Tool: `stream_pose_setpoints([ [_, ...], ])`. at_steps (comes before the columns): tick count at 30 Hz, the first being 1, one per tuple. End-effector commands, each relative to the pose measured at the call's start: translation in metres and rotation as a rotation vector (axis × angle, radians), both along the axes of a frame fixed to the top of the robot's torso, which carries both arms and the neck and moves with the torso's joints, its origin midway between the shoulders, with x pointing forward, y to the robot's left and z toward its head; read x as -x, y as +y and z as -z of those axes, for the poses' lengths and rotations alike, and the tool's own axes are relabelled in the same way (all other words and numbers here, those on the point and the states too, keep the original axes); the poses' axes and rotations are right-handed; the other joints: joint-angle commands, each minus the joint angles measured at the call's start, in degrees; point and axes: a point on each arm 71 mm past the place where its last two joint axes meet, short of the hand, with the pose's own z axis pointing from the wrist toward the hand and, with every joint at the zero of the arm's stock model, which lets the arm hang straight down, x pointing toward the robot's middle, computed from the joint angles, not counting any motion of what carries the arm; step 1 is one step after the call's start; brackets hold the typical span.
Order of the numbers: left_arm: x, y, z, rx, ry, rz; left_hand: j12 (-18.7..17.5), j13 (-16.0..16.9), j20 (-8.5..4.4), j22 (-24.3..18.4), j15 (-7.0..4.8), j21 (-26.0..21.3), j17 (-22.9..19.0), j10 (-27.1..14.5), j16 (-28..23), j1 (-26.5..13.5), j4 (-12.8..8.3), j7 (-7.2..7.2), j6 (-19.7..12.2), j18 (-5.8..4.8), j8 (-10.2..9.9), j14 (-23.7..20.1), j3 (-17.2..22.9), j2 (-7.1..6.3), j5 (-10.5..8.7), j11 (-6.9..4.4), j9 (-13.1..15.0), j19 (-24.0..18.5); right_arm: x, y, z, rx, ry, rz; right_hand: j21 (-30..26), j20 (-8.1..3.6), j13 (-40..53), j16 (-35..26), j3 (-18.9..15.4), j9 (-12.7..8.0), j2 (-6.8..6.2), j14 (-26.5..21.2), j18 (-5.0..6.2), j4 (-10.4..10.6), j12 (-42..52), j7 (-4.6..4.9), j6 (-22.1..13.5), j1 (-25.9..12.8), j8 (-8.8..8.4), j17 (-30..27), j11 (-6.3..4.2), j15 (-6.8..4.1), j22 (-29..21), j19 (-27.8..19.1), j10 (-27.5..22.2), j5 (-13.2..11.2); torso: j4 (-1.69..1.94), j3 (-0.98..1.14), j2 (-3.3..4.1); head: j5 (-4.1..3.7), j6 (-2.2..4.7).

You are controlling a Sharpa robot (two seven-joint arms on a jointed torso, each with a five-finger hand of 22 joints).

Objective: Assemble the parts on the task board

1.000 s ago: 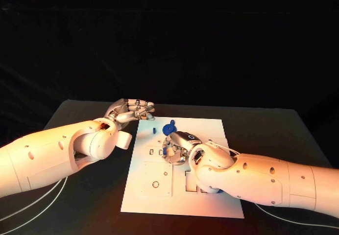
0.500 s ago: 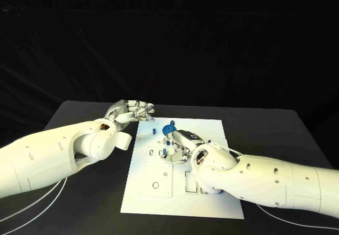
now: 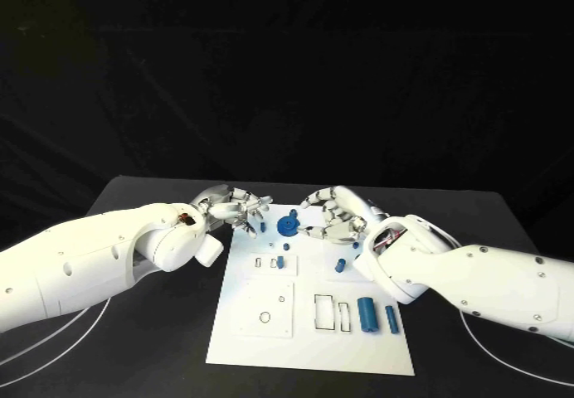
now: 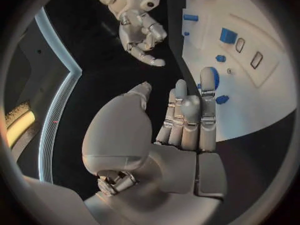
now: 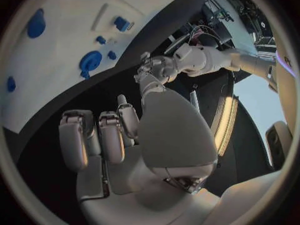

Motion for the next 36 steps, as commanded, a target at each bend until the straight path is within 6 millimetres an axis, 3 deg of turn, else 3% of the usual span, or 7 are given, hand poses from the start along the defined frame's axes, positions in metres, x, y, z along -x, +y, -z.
stream_pose_setpoints([
  [1, 0.002, -0.006, 0.007, -0.266, 0.094, 0.126, 5.35, 3.76, -0.81, 2.84, -0.82, 4.37, 5.95, -0.29, 3.58, -0.73, -0.07, -1.06, 0.27, 0.74, 2.92, 3.37, -0.87, 0.87, 0.32, -0.95, 1.65, -0.53, -0.006, -0.019, -0.008, -0.142, 0.085, 0.045, -0.21, 0.12, 0.71, -0.34, 0.38, -0.01, 0.06, 4.92, -0.02, 0.0, 0.13, 0.07, 0.46, 0.55, 0.31, 10.61, -0.18, -0.03, 11.87, 3.39, -0.06, 0.06, -0.3, 0.22, -0.54, 0.45, -0.2],
  [3, 0.001, -0.009, 0.007, -0.348, 0.109, 0.157, 10.74, 7.57, -1.72, 5.62, -1.86, 8.7, 13.96, 0.45, 7.32, -2.05, 0.06, -2.37, 1.31, 0.81, 6.16, 7.44, -1.66, 1.54, 0.15, -2.15, 3.76, -0.71, -0.01, -0.035, -0.015, -0.156, 0.096, 0.08, -0.12, 0.09, 0.82, -0.33, 0.46, 0.01, 0.09, 4.94, -0.04, 0.05, 0.25, 0.01, 0.67, 0.43, 0.53, 10.66, -0.23, -0.07, 11.94, 3.44, 0.06, -0.12, -0.37, 0.3, -0.65, 0.62, -0.19],
  [5, -0.001, -0.012, 0.007, -0.432, 0.121, 0.181, 19.8, 18.1, -2.41, 11.87, -2.71, 14.18, 19.51, 4.86, 9.54, -3.16, 0.08, -3.43, 1.88, 0.1, 9.08, 9.88, -2.4, 2.01, -0.02, -3.12, 6.04, 0.75, -0.014, -0.049, -0.02, -0.164, 0.102, 0.112, 0.04, 0.07, 0.87, -0.31, 0.46, 0.01, 0.09, 4.96, -0.09, 0.08, 0.3, -0.01, 0.75, 0.32, 0.61, 10.73, -0.25, -0.09, 12.05, 3.54, 0.12, -0.21, -0.43, 0.34, -0.76, 0.68, -0.18],
  [9, -0.002, -0.019, 0.007, -0.605, 0.126, 0.244, 29.07, 30.28, -3.1, 20.07, -3.43, 20.6, 25.16, 10.28, 11.53, -5.56, 0.13, -4.23, 1.84, -0.99, 11.23, 12.14, -3.38, 3.19, -0.4, -3.81, 8.14, 3.2, -0.019, -0.069, -0.026, -0.167, 0.109, 0.163, 0.14, 0.06, 0.97, -0.3, 0.47, 0.01, 0.1, 4.96, -0.12, 0.1, 0.39, -0.03, 0.8, 0.25, 0.67, 10.74, -0.27, -0.1, 12.13, 3.6, 0.23, -0.26, -0.55, 0.41, -0.79, 0.93, -0.05],
  [18, -0.012, -0.039, 0.008, -0.784, 0.094, 0.302, 29.51, 30.76, -3.18, 22.49, -3.4, 22.52, 26.92, 9.88, 12.09, -6.81, 0.08, -4.07, 0.92, -1.31, 11.09, 12.74, -4.17, 3.4, -1.16, -3.8, 8.61, 3.63, -0.021, -0.087, -0.028, -0.155, 0.127, 0.207, 0.05, 0.02, 1.17, -0.32, 0.55, -0.02, 0.2, 4.95, -0.09, 0.09, 0.59, -0.05, 0.78, 0.16, 0.75, 10.69, -0.3, -0.14, 12.07, 3.55, 0.46, -0.54, -0.09, 0.66, -0.75, 1.38, -0.53],
  [31, -0.015, -0.06, 0.012, -0.827, 0.109, 0.366, 30.09, 31.63, -3.05, 29.78, -3.13, 27.15, 29.35, 9.99, 12.83, -7.38, 0.06, -3.71, 0.27, -2.48, 10.14, 13.5, -4.79, 3.86, -1.57, -3.48, 8.62, 6.67, -0.024, -0.092, -0.028, -0.14, 0.138, 0.223, -0.02, 0.02, 1.12, -0.34, 0.57, -0.04, 0.2, 4.93, -0.08, 0.07, 0.56, -0.06, 0.75, 0.15, 0.75, 10.63, -0.31, -0.15, 12.02, 3.52, 0.42, -0.62, -0.36, 0.68, -0.66, 1.56, -1.04],
  [36, -0.015, -0.062, 0.014, -0.834, 0.13, 0.387, 24.67, 24.2, -3.15, 36.22, -3.1, 31.36, 28.49, 5.1, 12.36, -6.51, 0.03, -3.46, -0.19, -3.46, 9.04, 13.13, -4.99, 4.46, -1.45, -3.29, 8.68, 10.42, -0.024, -0.093, -0.028, -0.136, 0.141, 0.229, -0.02, 0.02, 1.12, -0.34, 0.57, -0.04, 0.2, 4.93, -0.08, 0.07, 0.56, -0.06, 0.75, 0.15, 0.75, 10.63, -0.31, -0.15, 12.02, 3.52, 0.42, -0.62, -0.23, 0.6, -0.73, 1.37, -1.29],
])
